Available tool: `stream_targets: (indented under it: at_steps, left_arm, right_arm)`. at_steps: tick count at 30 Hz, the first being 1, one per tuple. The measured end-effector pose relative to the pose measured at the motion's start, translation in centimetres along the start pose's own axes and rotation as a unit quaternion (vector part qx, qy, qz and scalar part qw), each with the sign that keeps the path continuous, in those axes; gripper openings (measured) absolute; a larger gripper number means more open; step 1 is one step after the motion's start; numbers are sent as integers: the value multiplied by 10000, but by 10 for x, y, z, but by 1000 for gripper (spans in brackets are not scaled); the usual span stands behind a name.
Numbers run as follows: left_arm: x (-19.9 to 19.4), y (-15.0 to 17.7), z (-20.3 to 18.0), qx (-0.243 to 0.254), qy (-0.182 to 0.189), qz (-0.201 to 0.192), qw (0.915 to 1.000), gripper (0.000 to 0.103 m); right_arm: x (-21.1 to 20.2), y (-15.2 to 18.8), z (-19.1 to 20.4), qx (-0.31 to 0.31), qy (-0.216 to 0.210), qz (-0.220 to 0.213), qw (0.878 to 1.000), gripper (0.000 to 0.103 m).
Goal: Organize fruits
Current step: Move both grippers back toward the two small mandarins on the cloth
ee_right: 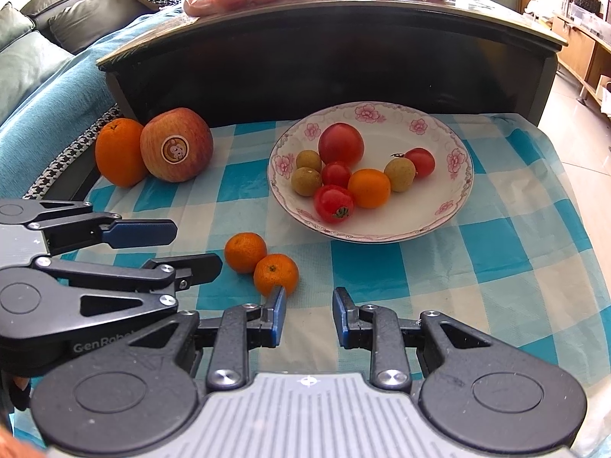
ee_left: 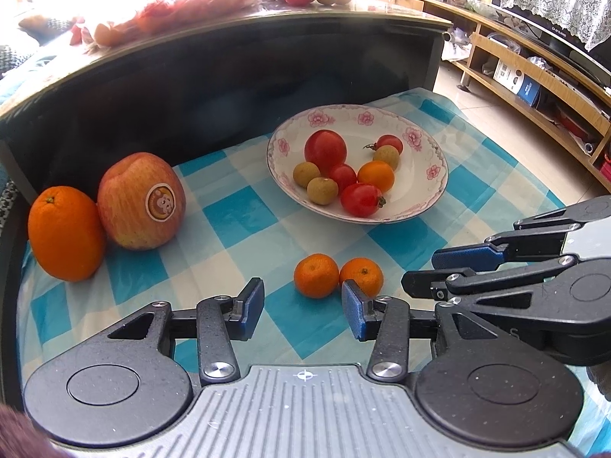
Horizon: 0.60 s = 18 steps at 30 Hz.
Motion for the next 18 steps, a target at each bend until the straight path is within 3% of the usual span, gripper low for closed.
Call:
stream_targets:
  at_steps: [18]
  left_arm:
    - [-3,22,17,105,88,179,9997,59]
  right_arm:
    - [24,0,16,-403,-205,21,9990,36]
Point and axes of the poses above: each gripper's, at about its wrist camera, not at the fingertips, and x roughly the way its jaws point, z to its left, y to its underside, the point moved 8 cm from there along x, roughly the way its jaws point, and after that the axes turned 8 degrees about -z, right-handed, at the moved point
